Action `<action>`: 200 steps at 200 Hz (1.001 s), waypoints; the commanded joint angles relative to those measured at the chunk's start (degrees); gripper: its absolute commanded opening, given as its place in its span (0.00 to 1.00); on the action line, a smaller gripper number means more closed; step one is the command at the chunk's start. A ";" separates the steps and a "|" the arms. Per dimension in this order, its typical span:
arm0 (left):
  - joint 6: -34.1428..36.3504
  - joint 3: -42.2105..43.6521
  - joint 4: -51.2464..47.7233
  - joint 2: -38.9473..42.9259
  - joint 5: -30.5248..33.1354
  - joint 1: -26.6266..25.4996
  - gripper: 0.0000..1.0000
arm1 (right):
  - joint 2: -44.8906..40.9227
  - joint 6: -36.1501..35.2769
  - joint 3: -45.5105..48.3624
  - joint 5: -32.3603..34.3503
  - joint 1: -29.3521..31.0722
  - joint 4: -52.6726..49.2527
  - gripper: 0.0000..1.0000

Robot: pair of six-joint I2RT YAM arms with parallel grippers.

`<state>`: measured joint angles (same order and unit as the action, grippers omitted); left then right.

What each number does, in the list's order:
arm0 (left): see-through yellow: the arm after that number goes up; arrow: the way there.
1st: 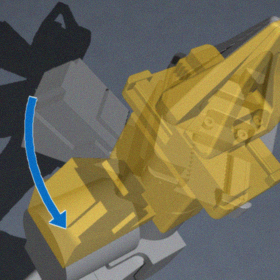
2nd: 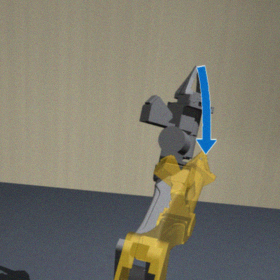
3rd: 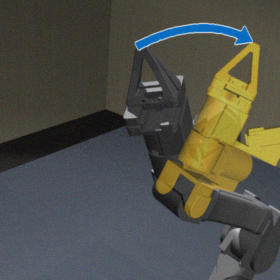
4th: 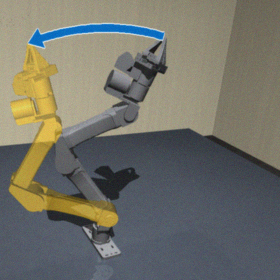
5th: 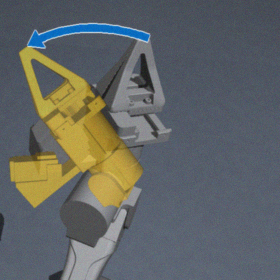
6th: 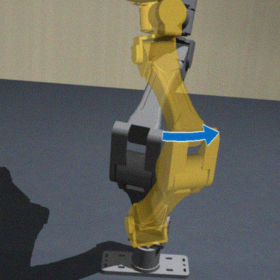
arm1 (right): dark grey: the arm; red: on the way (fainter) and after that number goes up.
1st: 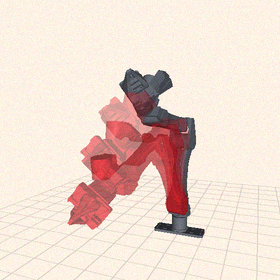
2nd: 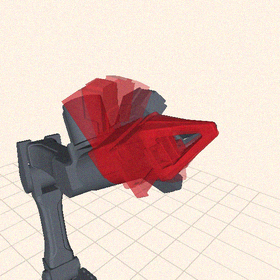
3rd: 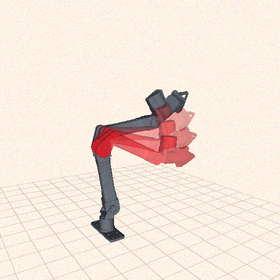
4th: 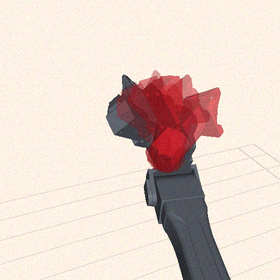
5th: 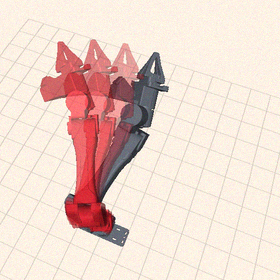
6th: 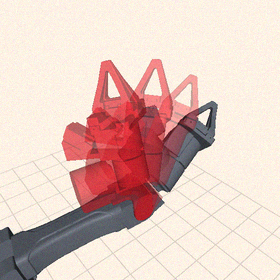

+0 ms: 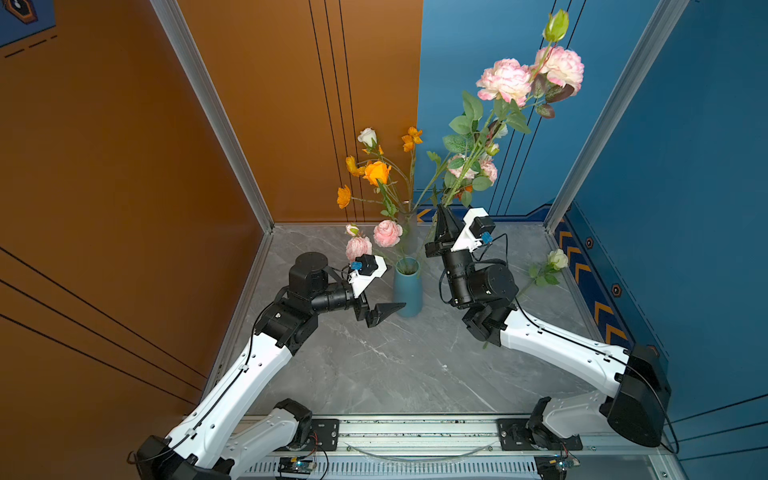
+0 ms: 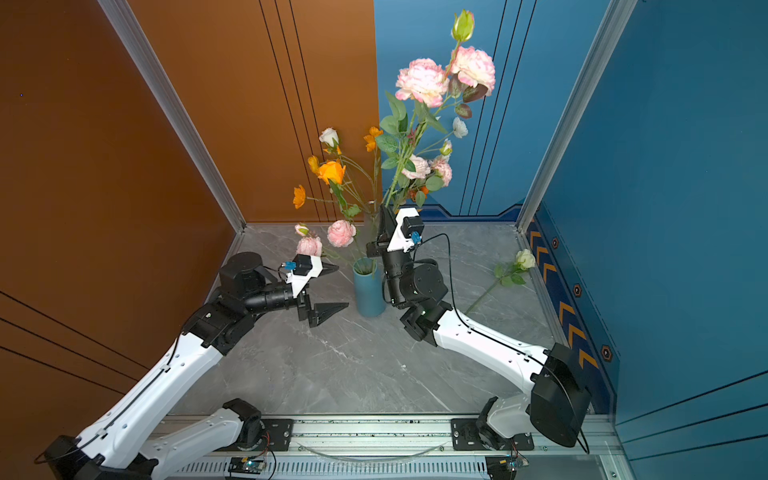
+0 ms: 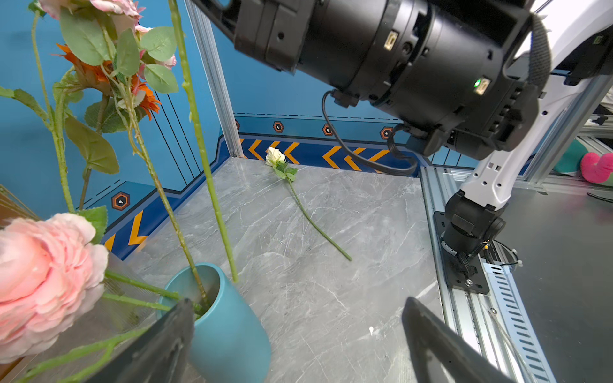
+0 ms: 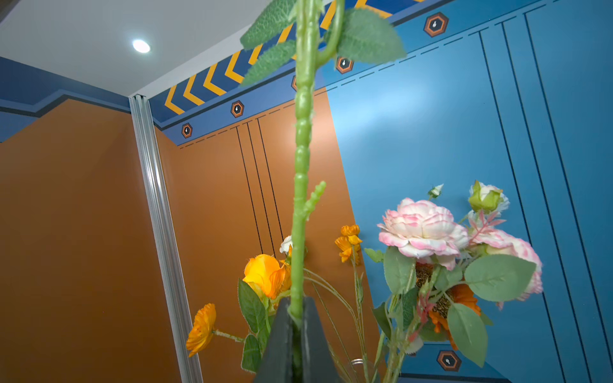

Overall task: Arrange the flowers into the vase
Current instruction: 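Lift the pink roses upright and carry them toward the teal vase, then lower the pink rose stems into the teal vase with the right gripper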

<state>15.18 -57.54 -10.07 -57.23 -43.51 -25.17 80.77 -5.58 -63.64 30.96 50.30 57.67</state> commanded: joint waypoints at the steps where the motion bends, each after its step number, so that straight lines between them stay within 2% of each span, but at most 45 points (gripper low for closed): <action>1: -0.77 -1.08 0.92 0.19 -1.67 0.78 0.98 | 0.56 -3.07 -2.40 2.44 -0.21 7.74 0.00; 34: -1.12 -1.08 1.14 0.27 -2.01 1.27 0.98 | 2.93 -1.57 -2.84 3.60 -0.53 7.67 0.00; 97: -1.38 -1.08 1.36 0.02 -2.20 1.34 0.98 | 9.14 3.59 1.91 8.12 -0.42 16.42 0.00; 151: -1.81 -1.07 1.58 -0.33 -2.72 1.53 0.98 | 14.41 4.15 6.66 12.32 2.05 23.55 0.00; 200: -1.82 -1.08 1.71 -0.33 -2.87 1.62 0.98 | 18.44 3.96 6.77 12.72 3.44 23.55 0.00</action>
<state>13.87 -57.54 -9.63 -57.43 -44.86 -24.25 98.30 -1.61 -56.93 41.95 53.17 77.97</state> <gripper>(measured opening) 0.979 0.049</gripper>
